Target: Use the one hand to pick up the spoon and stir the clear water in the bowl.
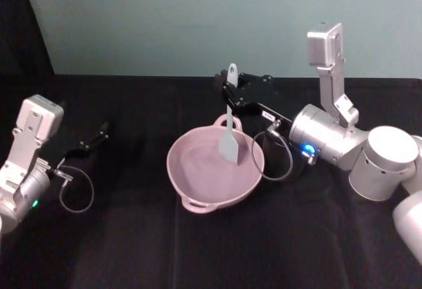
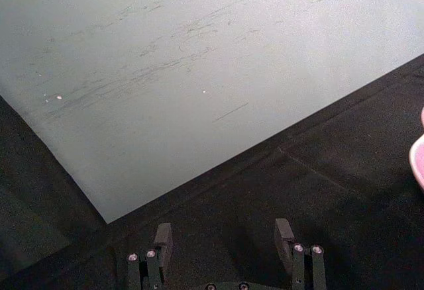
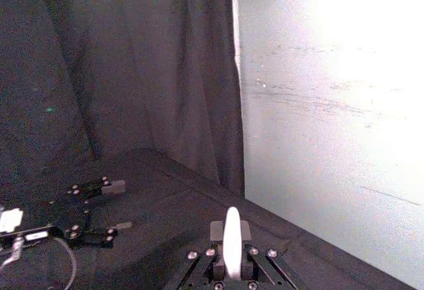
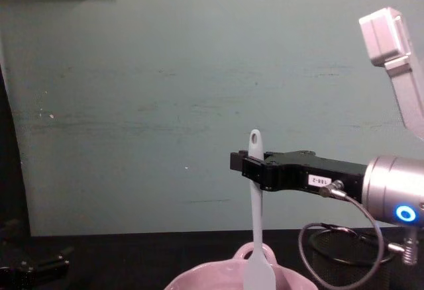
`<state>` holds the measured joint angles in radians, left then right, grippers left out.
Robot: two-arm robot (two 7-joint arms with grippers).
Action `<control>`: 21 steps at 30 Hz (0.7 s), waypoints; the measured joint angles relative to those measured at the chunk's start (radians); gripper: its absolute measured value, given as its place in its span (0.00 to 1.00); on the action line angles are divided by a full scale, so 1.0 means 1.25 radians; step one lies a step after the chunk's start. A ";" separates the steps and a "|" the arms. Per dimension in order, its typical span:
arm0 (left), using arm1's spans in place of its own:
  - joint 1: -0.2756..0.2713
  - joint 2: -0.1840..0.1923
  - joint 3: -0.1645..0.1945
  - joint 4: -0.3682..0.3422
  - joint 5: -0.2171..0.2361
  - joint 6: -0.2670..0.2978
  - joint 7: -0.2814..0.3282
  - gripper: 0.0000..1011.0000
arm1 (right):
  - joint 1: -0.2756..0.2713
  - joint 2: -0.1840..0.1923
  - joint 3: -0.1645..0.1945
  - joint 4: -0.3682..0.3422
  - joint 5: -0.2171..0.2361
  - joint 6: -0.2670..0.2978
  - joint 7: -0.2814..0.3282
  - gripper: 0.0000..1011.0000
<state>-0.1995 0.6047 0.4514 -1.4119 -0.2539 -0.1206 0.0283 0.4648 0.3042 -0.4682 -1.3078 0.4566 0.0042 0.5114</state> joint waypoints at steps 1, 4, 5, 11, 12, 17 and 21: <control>0.000 0.000 0.000 0.000 0.000 0.000 0.000 1.00 | 0.000 0.000 0.000 0.000 0.000 0.000 0.000 0.12; 0.000 0.000 0.000 0.000 0.000 0.000 0.000 1.00 | -0.021 0.010 0.002 -0.028 0.002 0.005 -0.006 0.12; 0.000 0.000 0.000 0.000 0.000 0.000 0.000 1.00 | -0.032 0.015 0.002 -0.042 0.003 0.006 -0.007 0.12; 0.000 0.000 0.000 0.000 0.000 0.000 0.000 1.00 | -0.058 0.023 -0.009 -0.083 0.002 0.013 -0.010 0.12; 0.000 0.000 0.000 0.000 0.000 0.000 0.000 1.00 | -0.059 0.023 -0.011 -0.085 0.002 0.013 -0.010 0.12; 0.000 0.000 0.000 0.000 0.000 0.000 0.000 1.00 | -0.059 0.013 -0.029 -0.088 0.001 0.013 -0.005 0.12; 0.000 0.000 0.000 0.000 0.000 0.000 0.000 1.00 | -0.043 -0.008 -0.049 -0.066 -0.002 0.012 0.007 0.12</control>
<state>-0.1995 0.6047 0.4514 -1.4119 -0.2539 -0.1205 0.0283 0.4108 0.2948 -0.5294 -1.3908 0.4542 0.0187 0.5195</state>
